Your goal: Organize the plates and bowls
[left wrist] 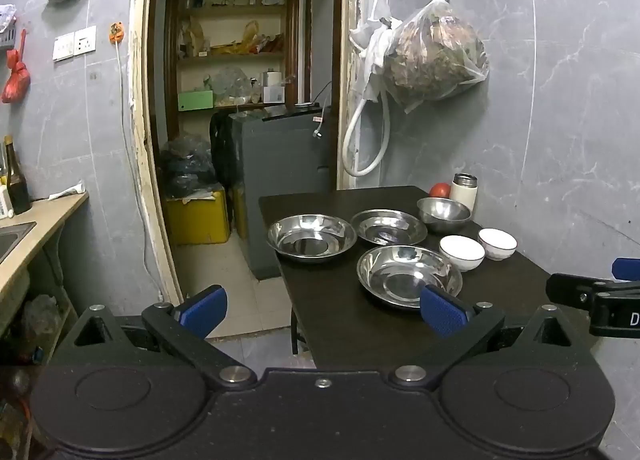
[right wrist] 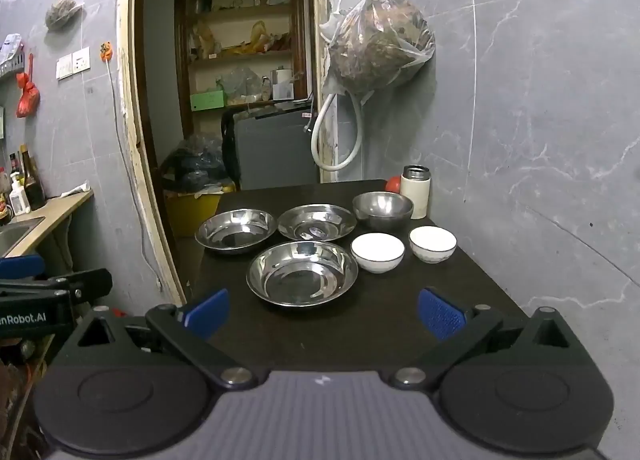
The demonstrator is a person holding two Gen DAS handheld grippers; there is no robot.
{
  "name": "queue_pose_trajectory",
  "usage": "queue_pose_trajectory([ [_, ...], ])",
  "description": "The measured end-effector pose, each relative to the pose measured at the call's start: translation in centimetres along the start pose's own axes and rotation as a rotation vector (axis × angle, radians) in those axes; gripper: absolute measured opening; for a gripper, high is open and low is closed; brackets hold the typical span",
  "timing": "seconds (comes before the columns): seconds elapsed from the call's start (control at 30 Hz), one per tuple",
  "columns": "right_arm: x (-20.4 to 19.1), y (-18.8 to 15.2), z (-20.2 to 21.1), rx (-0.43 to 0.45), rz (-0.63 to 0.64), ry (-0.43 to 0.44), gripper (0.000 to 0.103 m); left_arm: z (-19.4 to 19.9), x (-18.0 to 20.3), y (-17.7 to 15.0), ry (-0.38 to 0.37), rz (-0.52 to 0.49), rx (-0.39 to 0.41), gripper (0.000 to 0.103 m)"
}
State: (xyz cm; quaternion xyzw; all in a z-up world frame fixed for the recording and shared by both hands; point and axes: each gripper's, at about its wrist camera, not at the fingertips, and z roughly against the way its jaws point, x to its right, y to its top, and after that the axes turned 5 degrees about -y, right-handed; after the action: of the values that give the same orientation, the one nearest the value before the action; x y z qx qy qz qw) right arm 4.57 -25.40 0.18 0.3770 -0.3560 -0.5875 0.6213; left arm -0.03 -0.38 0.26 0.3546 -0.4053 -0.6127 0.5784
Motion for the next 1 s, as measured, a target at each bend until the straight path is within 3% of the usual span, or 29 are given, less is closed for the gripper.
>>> queue_pose_trajectory([
  [1.0,0.8,0.2,-0.1,0.023,-0.022,0.015,0.103,-0.9,-0.1,0.2,0.018,0.024,-0.010,0.102],
])
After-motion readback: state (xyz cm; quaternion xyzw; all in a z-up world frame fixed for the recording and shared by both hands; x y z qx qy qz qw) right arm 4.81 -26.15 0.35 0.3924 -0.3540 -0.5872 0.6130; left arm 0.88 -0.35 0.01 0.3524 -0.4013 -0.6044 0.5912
